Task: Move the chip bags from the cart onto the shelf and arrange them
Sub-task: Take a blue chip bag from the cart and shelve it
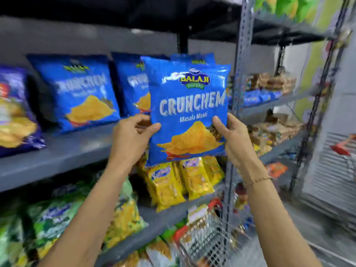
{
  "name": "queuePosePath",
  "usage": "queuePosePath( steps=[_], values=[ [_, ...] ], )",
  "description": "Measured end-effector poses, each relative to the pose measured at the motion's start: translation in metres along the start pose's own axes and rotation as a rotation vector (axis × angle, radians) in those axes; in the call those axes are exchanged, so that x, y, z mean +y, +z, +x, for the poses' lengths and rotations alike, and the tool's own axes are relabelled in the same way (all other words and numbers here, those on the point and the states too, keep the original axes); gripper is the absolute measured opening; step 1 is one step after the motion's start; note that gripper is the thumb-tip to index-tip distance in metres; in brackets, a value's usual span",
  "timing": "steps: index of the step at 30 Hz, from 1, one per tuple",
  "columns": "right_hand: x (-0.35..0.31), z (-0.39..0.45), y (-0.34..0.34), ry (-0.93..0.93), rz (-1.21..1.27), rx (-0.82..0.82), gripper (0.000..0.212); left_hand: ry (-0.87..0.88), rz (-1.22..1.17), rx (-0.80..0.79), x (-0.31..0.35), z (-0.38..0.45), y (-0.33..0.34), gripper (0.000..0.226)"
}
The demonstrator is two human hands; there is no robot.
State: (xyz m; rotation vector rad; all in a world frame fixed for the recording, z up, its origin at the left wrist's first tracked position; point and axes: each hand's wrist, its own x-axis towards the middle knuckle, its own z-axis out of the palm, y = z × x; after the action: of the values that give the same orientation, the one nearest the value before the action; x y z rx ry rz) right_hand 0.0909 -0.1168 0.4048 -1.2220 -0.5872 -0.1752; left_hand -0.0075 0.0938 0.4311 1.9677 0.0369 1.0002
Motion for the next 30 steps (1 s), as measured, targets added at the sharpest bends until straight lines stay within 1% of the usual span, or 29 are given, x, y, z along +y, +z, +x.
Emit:
queuePosePath(
  steps=[1, 2, 4, 7, 9, 11, 13, 15, 18, 20, 21, 23, 25, 26, 29, 30],
  values=[
    [-0.004, 0.011, 0.015, -0.002, 0.019, -0.039, 0.044, 0.021, 0.046, 0.043, 0.004, 0.008, -0.014, 0.012],
    [-0.007, 0.023, 0.029, -0.008, 0.038, -0.086, 0.035, 0.03, 0.094, 0.083, 0.007, 0.016, -0.028, 0.01],
    [-0.01, 0.043, 0.056, -0.009, 0.053, -0.154, 0.009, 0.018, 0.144, 0.134, 0.006, 0.031, -0.053, 0.012],
    [-0.011, 0.069, 0.096, 0.022, 0.066, -0.222, 0.013, -0.044, 0.155, 0.193, -0.003, 0.053, -0.087, 0.014],
    [-0.008, 0.084, 0.122, 0.037, 0.057, -0.293, 0.005, -0.068, 0.193, 0.249, -0.01, 0.068, -0.108, 0.022],
    [-0.002, 0.1, 0.146, 0.066, 0.066, -0.33, 0.01, -0.064, 0.226, 0.285, -0.019, 0.08, -0.125, 0.019],
    [0.003, 0.111, 0.167, 0.078, 0.071, -0.351, 0.01, -0.09, 0.252, 0.311, -0.031, 0.091, -0.137, 0.013],
    [0.009, 0.119, 0.185, 0.105, 0.059, -0.373, 0.015, -0.129, 0.267, 0.341, -0.041, 0.099, -0.144, 0.01],
    [0.021, 0.127, 0.199, 0.148, 0.021, -0.384, 0.018, -0.187, 0.298, 0.346, -0.048, 0.104, -0.147, 0.019],
    [0.026, 0.128, 0.204, 0.173, 0.04, -0.403, 0.029, -0.222, 0.327, 0.336, -0.05, 0.103, -0.147, 0.023],
    [0.028, 0.127, 0.204, 0.184, 0.04, -0.41, 0.027, -0.233, 0.341, 0.332, -0.051, 0.103, -0.146, 0.024],
    [0.033, 0.125, 0.204, 0.205, 0.02, -0.428, 0.014, -0.246, 0.371, 0.334, -0.056, 0.101, -0.144, 0.026],
    [0.039, 0.126, 0.205, 0.207, 0.022, -0.445, 0.009, -0.263, 0.383, 0.351, -0.061, 0.099, -0.141, 0.028],
    [0.041, 0.126, 0.206, 0.205, 0.018, -0.446, 0.011, -0.27, 0.384, 0.366, -0.063, 0.099, -0.14, 0.028],
    [0.038, 0.121, 0.206, 0.207, 0.006, -0.397, 0.04, -0.272, 0.408, 0.4, -0.067, 0.098, -0.136, 0.032],
    [0.04, 0.121, 0.206, 0.2, -0.006, -0.39, 0.043, -0.274, 0.413, 0.403, -0.067, 0.098, -0.135, 0.034]
  ],
)
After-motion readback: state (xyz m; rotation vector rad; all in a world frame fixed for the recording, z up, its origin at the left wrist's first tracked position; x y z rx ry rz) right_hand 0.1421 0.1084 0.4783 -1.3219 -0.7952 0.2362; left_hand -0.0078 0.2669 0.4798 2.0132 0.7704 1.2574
